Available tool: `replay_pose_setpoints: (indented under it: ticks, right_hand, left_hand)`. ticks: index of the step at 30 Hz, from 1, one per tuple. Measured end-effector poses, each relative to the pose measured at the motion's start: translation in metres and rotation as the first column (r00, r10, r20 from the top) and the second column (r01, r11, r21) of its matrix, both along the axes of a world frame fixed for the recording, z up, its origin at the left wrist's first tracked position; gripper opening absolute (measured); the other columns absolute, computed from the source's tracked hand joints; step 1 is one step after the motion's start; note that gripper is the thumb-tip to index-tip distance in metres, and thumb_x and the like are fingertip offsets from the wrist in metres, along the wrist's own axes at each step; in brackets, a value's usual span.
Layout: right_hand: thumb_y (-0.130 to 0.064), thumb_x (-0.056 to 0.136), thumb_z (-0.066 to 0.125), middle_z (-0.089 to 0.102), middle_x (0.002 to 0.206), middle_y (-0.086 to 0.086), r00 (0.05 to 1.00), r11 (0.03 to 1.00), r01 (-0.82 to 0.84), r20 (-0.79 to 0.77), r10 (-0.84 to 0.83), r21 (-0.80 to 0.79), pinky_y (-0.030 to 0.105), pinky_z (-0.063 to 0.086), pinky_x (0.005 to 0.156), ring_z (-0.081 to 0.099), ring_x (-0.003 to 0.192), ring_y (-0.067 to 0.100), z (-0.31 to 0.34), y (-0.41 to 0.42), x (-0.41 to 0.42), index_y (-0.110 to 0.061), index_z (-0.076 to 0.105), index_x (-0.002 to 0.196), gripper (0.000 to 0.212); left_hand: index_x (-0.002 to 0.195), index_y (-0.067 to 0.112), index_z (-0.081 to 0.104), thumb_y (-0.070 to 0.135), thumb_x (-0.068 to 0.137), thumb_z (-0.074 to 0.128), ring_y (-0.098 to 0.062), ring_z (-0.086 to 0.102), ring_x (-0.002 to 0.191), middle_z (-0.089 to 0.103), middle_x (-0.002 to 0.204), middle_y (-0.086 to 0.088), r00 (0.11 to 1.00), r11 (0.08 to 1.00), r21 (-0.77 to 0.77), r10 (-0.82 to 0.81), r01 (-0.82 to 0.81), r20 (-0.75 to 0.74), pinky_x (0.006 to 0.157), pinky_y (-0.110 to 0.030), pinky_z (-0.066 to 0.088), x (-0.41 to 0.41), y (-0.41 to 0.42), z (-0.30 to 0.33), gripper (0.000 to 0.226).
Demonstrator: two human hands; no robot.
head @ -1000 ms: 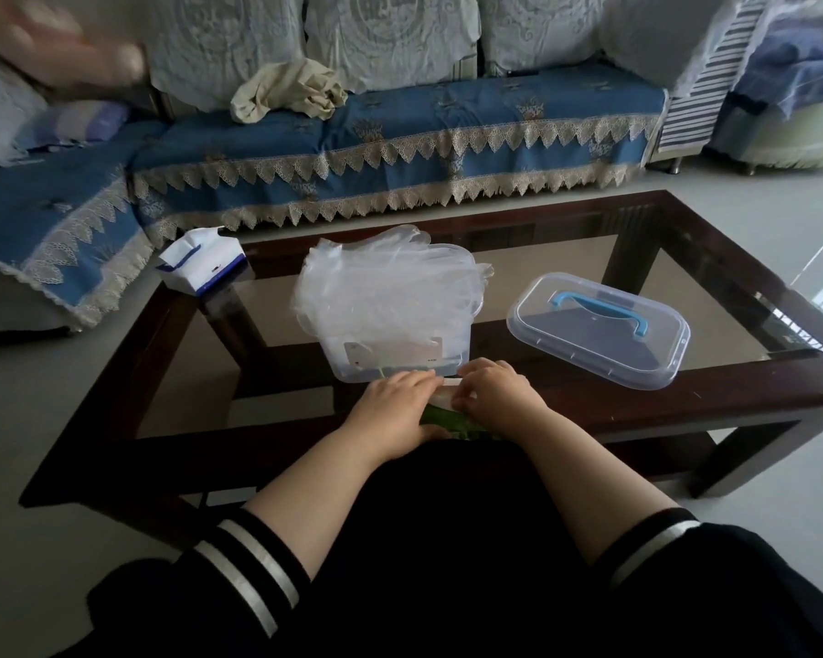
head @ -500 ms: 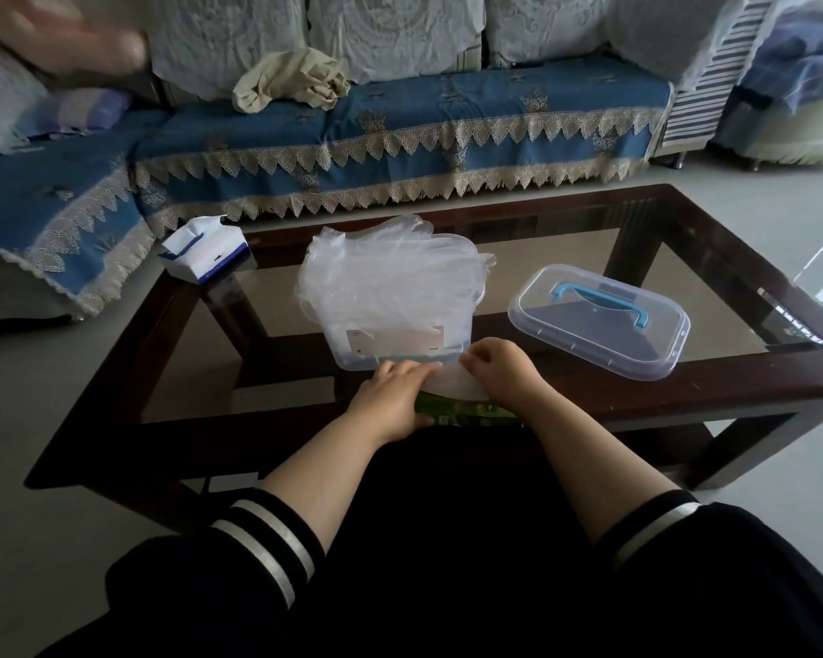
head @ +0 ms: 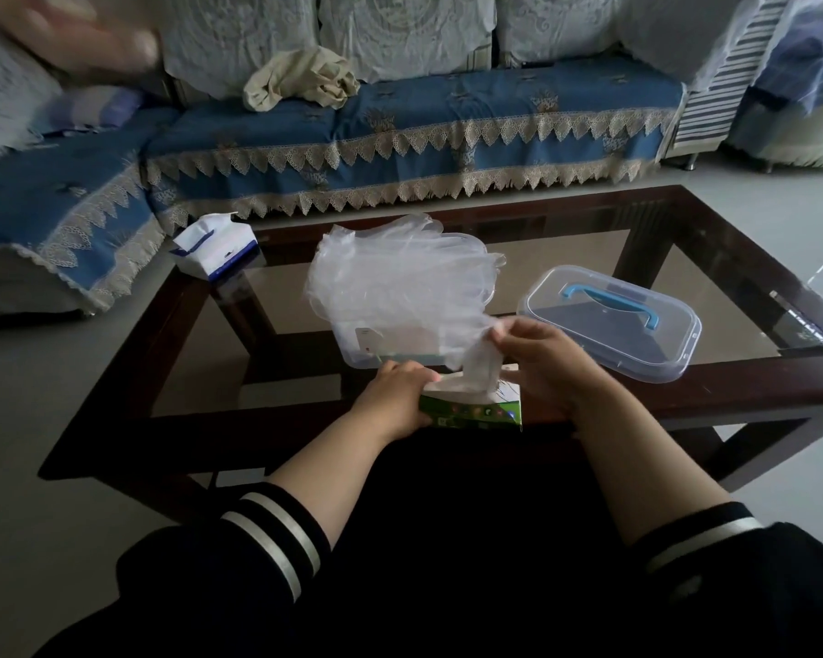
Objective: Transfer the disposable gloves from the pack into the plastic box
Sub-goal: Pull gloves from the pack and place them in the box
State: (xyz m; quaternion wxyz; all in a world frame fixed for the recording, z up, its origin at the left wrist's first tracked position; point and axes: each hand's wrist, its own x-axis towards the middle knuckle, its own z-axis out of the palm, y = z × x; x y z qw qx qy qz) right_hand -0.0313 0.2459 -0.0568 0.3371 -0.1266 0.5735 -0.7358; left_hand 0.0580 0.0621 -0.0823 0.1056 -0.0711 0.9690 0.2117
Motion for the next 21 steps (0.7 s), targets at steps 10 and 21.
replay_pose_setpoints:
  ticks: [10, 21]
  right_hand:
    - [-0.041, 0.047, 0.093, 0.067, 0.100, 0.004, 0.995, 0.931, 0.097, 0.063, -0.080, -0.352, 0.048, 0.051, 0.089, 0.064, 0.097, 0.023, 0.011, 0.021, -0.007, -0.016, 0.068, 0.075, 0.045]
    - [-0.005, 0.082, 0.065, 0.065, 0.104, 0.000, 0.828, 0.913, 0.344, -0.389, -0.404, -0.218, 0.023, 0.054, 0.083, 0.065, 0.093, 0.006, 0.021, 0.009, 0.017, -0.013, 0.072, 0.088, 0.012]
  left_hand:
    - [0.127, 0.018, 0.053, 0.033, 0.095, 0.059, -0.026, 0.053, 0.119, 0.056, 0.127, -0.005, 0.995, 0.890, -0.456, -0.033, -0.012, -0.092, 0.084, -0.040, 0.046, 0.009, 0.018, 0.032, 0.036]
    - [0.083, 0.008, 0.073, 0.085, 0.056, 0.006, -0.004, 0.064, 0.075, 0.071, 0.081, 0.004, 0.894, 0.915, 0.388, 0.263, -0.112, -0.362, 0.075, -0.025, 0.046, -0.018, 0.031, 0.155, 0.106]
